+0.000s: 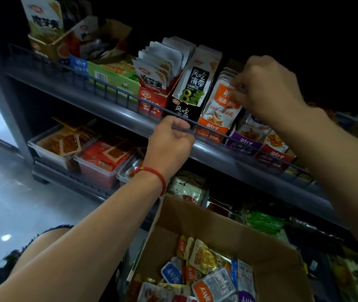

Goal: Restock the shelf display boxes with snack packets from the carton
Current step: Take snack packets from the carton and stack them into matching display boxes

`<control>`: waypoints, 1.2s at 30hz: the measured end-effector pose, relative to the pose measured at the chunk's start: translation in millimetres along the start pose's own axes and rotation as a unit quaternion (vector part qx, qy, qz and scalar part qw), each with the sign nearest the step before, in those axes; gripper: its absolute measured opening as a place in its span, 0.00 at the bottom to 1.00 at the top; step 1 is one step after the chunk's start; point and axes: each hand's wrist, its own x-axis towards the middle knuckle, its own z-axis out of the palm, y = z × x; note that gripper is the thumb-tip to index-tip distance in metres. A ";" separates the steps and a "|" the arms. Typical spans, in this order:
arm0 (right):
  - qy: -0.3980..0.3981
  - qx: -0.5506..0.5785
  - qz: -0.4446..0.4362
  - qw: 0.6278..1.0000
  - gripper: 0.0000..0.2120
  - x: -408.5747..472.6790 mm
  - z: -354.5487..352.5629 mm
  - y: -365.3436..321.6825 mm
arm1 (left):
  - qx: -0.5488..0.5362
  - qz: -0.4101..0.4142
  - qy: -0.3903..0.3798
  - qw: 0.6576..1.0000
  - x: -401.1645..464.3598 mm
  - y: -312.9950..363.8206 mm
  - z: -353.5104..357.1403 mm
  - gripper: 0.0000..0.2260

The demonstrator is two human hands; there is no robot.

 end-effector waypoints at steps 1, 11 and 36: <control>-0.004 -0.016 -0.008 1.000 0.12 -0.3 2.5 -1.3 | 0.001 -0.001 -0.002 1.000 -0.3 0.2 0.5 0.08; 0.077 0.053 -0.031 0.995 0.13 -38.1 -14.8 -6.3 | 0.034 -0.008 -0.059 0.998 -7.9 -3.0 3.2 0.06; -0.525 0.337 0.002 0.782 0.19 -318.8 50.0 17.7 | 0.513 -0.058 -0.576 0.634 -138.5 -176.7 98.6 0.12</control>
